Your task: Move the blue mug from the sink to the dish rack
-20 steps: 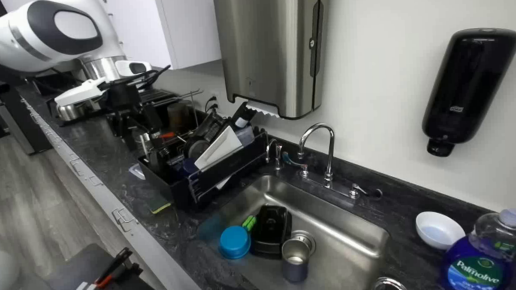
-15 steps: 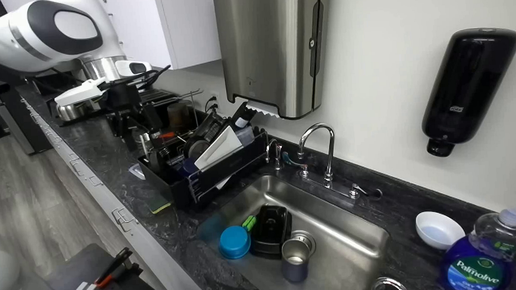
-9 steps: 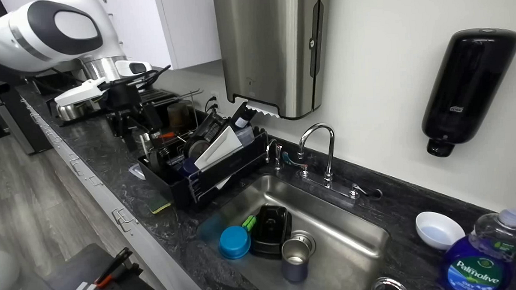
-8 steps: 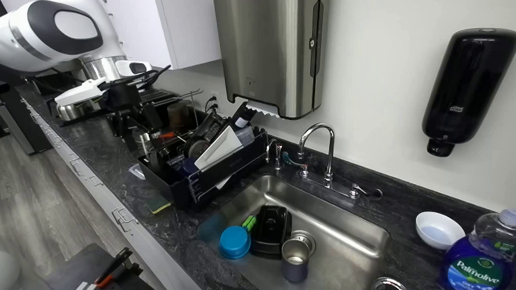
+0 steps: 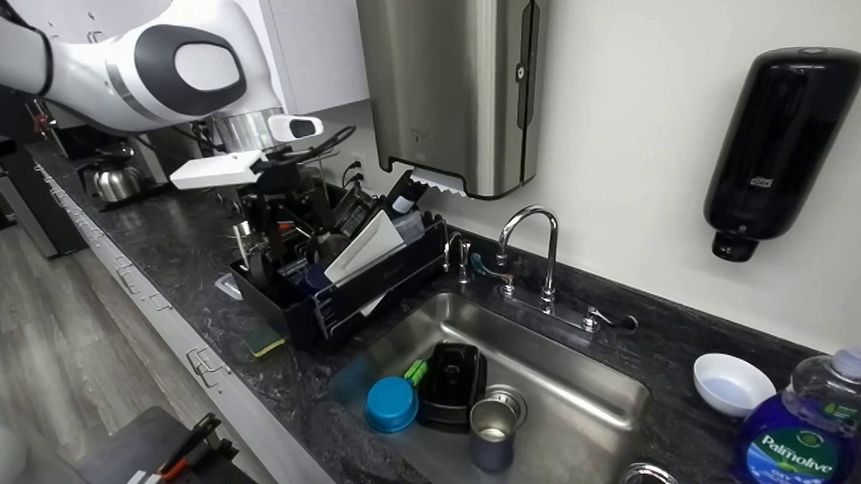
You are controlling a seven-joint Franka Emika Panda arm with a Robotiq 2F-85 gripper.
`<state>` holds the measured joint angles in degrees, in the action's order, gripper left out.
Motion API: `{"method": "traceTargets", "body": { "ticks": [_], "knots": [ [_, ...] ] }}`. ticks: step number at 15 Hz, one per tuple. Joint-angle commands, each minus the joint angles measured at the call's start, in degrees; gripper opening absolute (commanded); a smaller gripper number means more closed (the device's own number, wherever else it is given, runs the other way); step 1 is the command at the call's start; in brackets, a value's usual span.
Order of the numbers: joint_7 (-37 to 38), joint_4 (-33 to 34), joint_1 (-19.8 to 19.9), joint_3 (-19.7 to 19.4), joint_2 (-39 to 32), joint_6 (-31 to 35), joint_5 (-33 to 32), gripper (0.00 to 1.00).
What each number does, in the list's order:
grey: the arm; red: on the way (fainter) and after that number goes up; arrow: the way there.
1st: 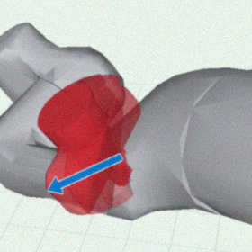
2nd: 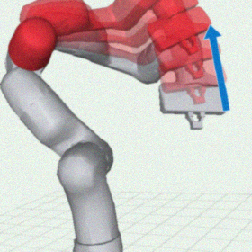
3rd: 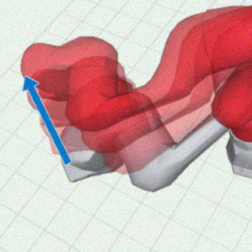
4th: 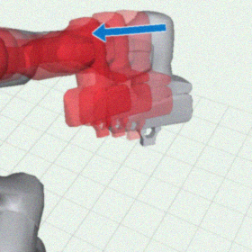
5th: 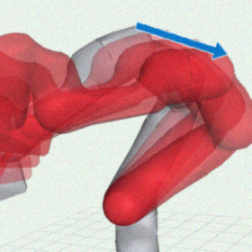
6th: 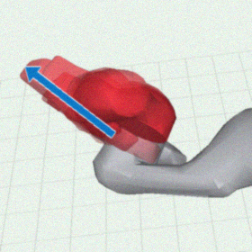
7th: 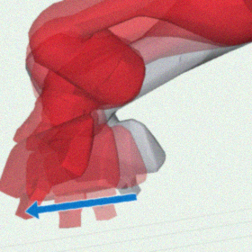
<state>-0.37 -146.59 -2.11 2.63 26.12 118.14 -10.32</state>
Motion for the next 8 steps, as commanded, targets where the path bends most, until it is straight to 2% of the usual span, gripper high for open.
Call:
{"method": "traceTargets", "body": {
  "ticks": [1,8],
  "knots": [
    [-5.8,0.4,1.1,-3.8,-3.6,4.4,0.6,1.0],
    [-19.2,-0.8,3.4,-10.7,-8.6,11.3,0.2,1.0]
  ]
}}
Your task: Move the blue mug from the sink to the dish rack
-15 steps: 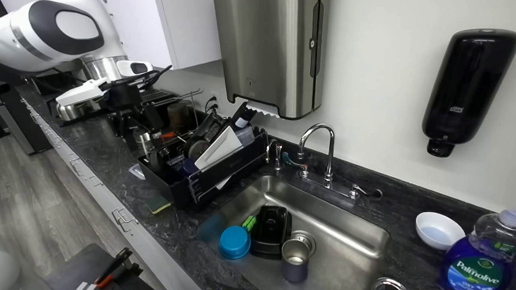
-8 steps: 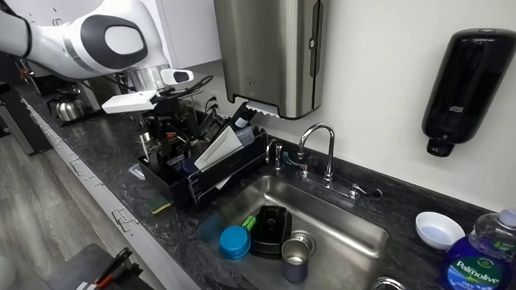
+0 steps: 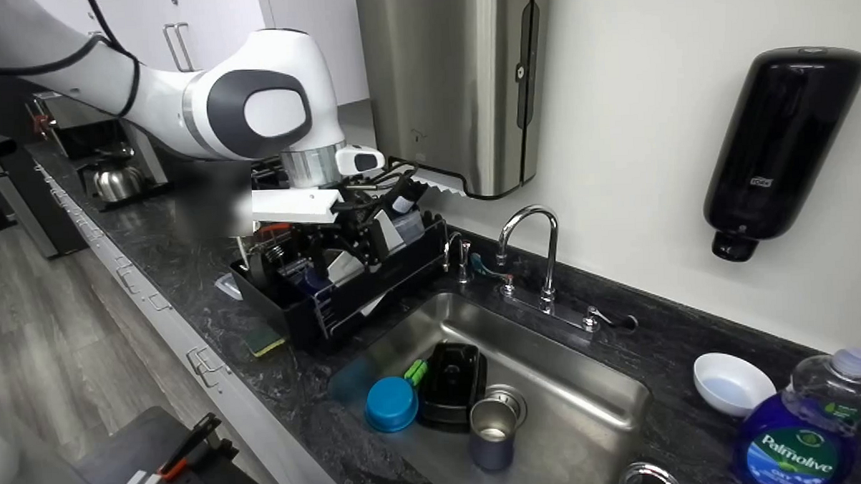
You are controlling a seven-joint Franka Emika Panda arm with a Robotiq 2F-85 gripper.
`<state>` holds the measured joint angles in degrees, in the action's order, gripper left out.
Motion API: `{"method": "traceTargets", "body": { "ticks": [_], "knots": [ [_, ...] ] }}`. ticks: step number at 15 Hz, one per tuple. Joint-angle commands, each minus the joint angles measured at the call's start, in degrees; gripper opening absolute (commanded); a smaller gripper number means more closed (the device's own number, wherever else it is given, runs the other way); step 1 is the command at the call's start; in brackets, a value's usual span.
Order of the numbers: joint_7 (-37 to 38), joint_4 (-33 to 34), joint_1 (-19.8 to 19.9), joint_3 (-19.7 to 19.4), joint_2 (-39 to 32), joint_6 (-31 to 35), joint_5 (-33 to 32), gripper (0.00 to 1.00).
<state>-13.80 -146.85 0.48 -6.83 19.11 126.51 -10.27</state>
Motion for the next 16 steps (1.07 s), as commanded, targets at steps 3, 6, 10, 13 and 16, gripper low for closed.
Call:
{"method": "traceTargets", "body": {
  "ticks": [3,6,10,13,16],
  "knots": [
    [-14.2,-0.7,1.8,-3.8,-4.0,4.2,-0.9,1.0],
    [-23.2,-1.1,3.1,-6.0,-6.2,6.0,-2.9,1.0],
    [-30.9,-1.5,5.8,-7.9,-9.7,10.7,-5.5,1.0],
    [-30.5,-1.2,6.7,-7.5,-10.1,9.1,-3.8,1.0],
    [-30.8,-1.0,7.0,-7.5,-11.2,9.4,-3.7,1.0]
  ]
}}
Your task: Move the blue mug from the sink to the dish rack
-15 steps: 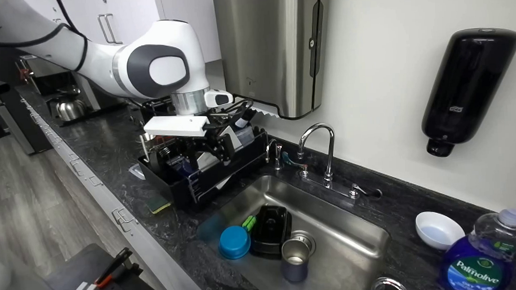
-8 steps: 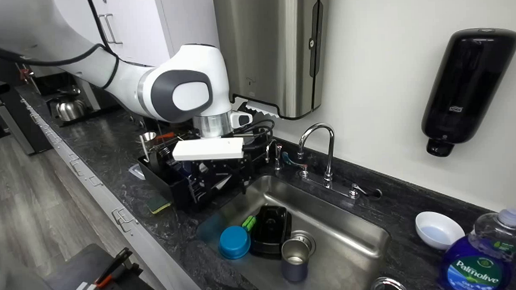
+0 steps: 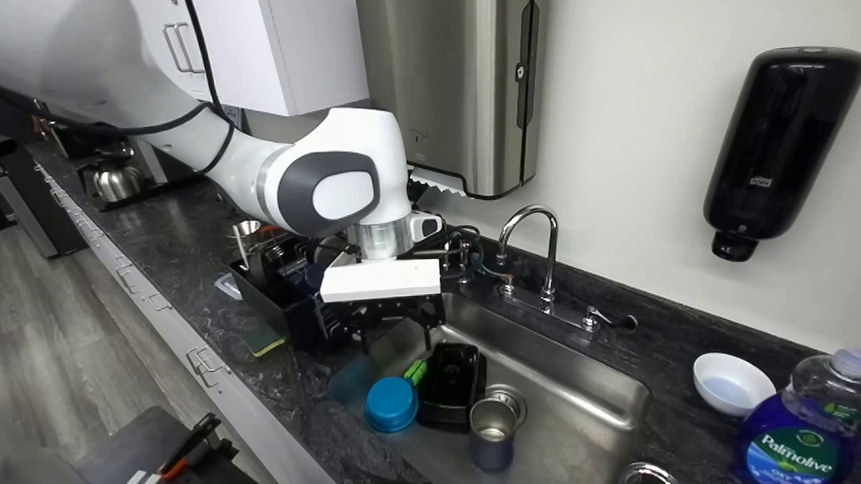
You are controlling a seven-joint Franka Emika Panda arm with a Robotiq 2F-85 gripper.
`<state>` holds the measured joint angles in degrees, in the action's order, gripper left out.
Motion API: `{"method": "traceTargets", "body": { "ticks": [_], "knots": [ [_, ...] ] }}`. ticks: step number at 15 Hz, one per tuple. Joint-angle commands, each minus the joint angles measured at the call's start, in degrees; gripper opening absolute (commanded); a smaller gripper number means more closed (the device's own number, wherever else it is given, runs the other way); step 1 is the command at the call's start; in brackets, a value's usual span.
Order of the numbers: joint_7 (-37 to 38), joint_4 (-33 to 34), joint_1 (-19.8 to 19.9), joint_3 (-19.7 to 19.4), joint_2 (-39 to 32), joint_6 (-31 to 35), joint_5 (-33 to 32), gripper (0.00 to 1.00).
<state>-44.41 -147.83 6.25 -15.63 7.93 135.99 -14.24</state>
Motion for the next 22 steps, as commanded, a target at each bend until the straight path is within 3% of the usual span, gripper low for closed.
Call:
{"method": "traceTargets", "body": {
  "ticks": [1,9,13,18,22],
  "knots": [
    [-0.2,0.1,1.2,1.3,0.0,0.0,0.2,1.0],
    [-0.2,0.1,1.2,1.3,0.0,0.0,0.2,1.0],
    [-4.1,1.7,1.5,0.8,-3.1,2.0,-1.0,1.0],
    [-17.7,6.8,3.8,0.0,-14.3,8.8,5.6,1.0],
    [-30.7,11.6,9.2,4.3,-23.7,12.2,16.6,1.0]
  ]
}}
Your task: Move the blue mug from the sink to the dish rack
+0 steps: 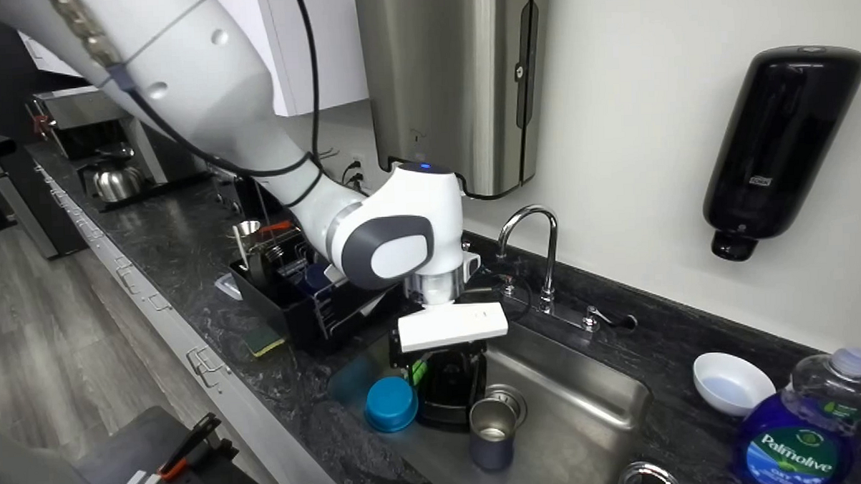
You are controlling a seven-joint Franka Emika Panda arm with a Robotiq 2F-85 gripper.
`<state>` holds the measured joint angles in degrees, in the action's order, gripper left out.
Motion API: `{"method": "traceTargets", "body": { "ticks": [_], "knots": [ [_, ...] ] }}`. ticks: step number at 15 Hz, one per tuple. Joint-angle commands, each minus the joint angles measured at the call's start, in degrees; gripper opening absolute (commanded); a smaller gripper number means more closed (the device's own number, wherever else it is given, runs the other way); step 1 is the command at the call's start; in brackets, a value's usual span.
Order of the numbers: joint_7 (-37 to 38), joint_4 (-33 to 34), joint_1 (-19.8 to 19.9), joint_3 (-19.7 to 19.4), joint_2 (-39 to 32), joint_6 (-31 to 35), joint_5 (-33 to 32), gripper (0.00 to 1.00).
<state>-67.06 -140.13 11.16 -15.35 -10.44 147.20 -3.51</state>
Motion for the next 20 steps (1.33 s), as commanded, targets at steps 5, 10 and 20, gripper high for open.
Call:
{"method": "traceTargets", "body": {
  "ticks": [5,10,20],
  "knots": [
    [-15.5,9.8,9.7,8.1,-12.5,-0.1,8.8,1.0],
    [-17.7,12.9,12.3,9.6,-17.6,-0.1,7.7,1.0],
    [-18.6,17.3,13.8,11.3,-25.7,0.6,5.9,1.0]
  ]
}}
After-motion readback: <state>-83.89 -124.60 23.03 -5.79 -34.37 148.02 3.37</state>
